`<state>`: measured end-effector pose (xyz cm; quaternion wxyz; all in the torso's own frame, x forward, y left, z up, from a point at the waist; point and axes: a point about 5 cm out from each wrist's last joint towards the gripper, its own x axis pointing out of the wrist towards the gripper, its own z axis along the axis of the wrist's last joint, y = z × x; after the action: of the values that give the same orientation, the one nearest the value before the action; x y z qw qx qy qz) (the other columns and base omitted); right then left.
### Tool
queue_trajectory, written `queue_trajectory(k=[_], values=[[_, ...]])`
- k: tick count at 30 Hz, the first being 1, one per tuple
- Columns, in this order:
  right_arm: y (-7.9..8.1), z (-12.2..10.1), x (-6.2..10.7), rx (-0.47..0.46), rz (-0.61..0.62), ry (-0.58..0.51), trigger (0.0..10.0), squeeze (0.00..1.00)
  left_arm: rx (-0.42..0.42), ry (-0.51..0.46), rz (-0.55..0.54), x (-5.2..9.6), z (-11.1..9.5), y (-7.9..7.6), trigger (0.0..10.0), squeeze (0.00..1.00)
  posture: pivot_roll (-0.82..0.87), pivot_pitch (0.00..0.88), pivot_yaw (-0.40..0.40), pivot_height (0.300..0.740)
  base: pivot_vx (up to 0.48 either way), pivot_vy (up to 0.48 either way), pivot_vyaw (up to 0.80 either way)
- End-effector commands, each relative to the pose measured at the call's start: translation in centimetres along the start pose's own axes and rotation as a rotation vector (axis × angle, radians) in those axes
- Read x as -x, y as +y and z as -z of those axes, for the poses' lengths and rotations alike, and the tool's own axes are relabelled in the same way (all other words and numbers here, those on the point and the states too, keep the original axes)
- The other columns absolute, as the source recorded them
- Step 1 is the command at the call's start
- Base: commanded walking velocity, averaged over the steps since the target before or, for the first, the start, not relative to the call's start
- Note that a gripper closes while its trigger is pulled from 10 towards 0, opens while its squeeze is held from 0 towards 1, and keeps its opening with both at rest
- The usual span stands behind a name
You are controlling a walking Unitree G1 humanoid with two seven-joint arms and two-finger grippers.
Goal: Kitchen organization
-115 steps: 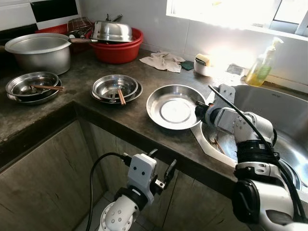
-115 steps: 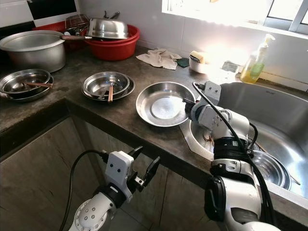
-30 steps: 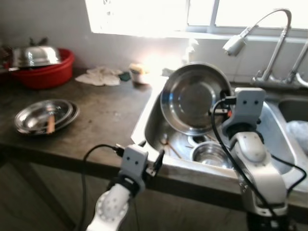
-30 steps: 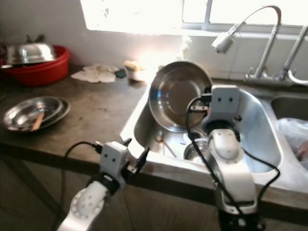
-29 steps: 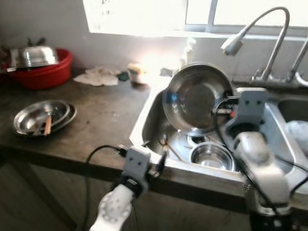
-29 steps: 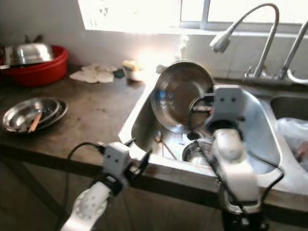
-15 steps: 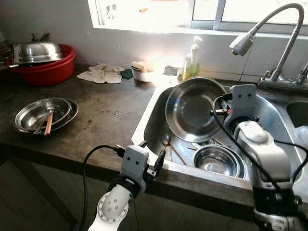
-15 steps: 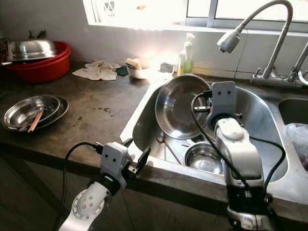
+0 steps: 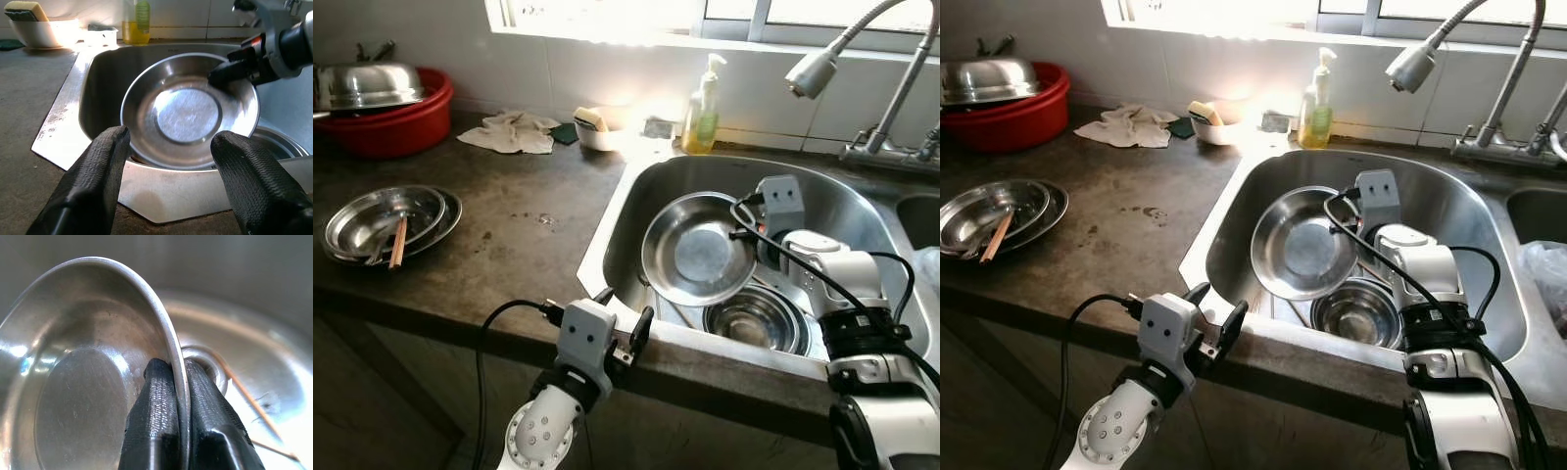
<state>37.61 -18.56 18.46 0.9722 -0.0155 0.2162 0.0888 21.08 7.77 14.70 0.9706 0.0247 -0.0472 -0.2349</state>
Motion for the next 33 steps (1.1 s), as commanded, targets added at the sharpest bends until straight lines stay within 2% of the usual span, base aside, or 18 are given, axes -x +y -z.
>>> queue_trajectory(k=[1, 4, 10, 11, 12, 18, 24, 25, 27, 28, 30, 33], values=[[0.4, -0.7, -0.2, 0.02, -0.075, -0.007, 10.0, 0.0, 0.016, 0.046, 0.003, 0.5, 0.4, -0.3, 10.0, 0.0, 0.15, 0.157, -0.08, 0.74, 0.0, 0.0, 0.0], [0.9, 0.0, -0.8, 0.047, -0.136, 0.034, 10.0, 0.0, 0.022, 0.05, 0.005, 0.8, 0.2, -0.6, 10.0, 0.0, 0.16, 0.172, -0.083, 0.74, 0.0, 0.0, 0.0], [1.0, 1.4, -1.3, 0.036, -0.16, 0.087, 10.0, 0.0, 0.027, 0.046, 0.005, 0.8, -0.1, -0.8, 10.0, 0.0, 0.16, 0.175, -0.09, 0.74, 0.0, 0.0, 0.0], [1.1, 1.6, -1.3, 0.04, -0.166, 0.091, 10.0, 0.33, 0.027, 0.046, 0.004, 0.8, -0.1, -0.8, 10.0, 0.0, 0.16, 0.173, -0.09, 0.74, 0.0, 0.0, 0.0], [1.1, 1.8, -1.3, 0.044, -0.172, 0.097, 10.0, 1.0, 0.027, 0.047, 0.003, 0.8, -0.1, -0.8, 10.0, 0.0, 0.16, 0.17, -0.094, 0.74, 0.0, 0.0, 0.0], [1.0, 1.5, -1.3, 0.054, -0.197, 0.077, 10.0, 1.0, 0.025, 0.052, 0.001, 0.8, -0.2, -0.8, 10.0, 0.0, 0.15, 0.153, -0.098, 0.74, 0.0, 0.0, 0.0], [0.6, 0.6, -0.7, 0.06, -0.141, 0.012, 10.0, 1.0, 0.02, 0.05, -0.007, 0.4, 0.0, -0.6, 10.0, 0.0, 0.15, 0.119, -0.099, 0.74, 0.0, 0.0, 0.0], [0.5, 0.0, -0.3, 0.077, -0.12, -0.031, 10.0, 0.0, 0.016, 0.05, -0.01, 0.2, 0.1, -0.4, 10.0, 0.0, 0.14, 0.111, -0.096, 0.74, 0.0, 0.0, 0.0], [0.3, -0.2, 0.1, 0.076, -0.089, -0.049, 10.0, 0.0, 0.013, 0.048, -0.011, 0.1, 0.1, -0.4, 10.0, 0.0, 0.14, 0.109, -0.095, 0.74, 0.0, 0.0, 0.0], [0.2, -0.8, 0.4, 0.113, -0.043, -0.1, 10.0, 0.0, 0.013, 0.047, -0.013, -0.1, 0.1, -0.2, 10.0, 0.0, 0.14, 0.101, -0.089, 0.74, 0.0, 0.0, 0.0], [0.2, -1.0, 1.0, 0.116, -0.002, -0.131, 10.0, 0.0, 0.009, 0.046, -0.013, -0.3, 0.2, -0.1, 10.0, 0.0, 0.14, 0.093, -0.083, 0.74, 0.0, 0.0, 0.0], [1.0, -1.0, 2.0, 0.179, 0.029, -0.196, 10.0, 0.0, 0.005, 0.04, -0.016, -0.7, 0.2, 0.1, 10.0, 0.0, 0.14, 0.081, -0.075, 0.74, 0.0, 0.0, 0.0]])
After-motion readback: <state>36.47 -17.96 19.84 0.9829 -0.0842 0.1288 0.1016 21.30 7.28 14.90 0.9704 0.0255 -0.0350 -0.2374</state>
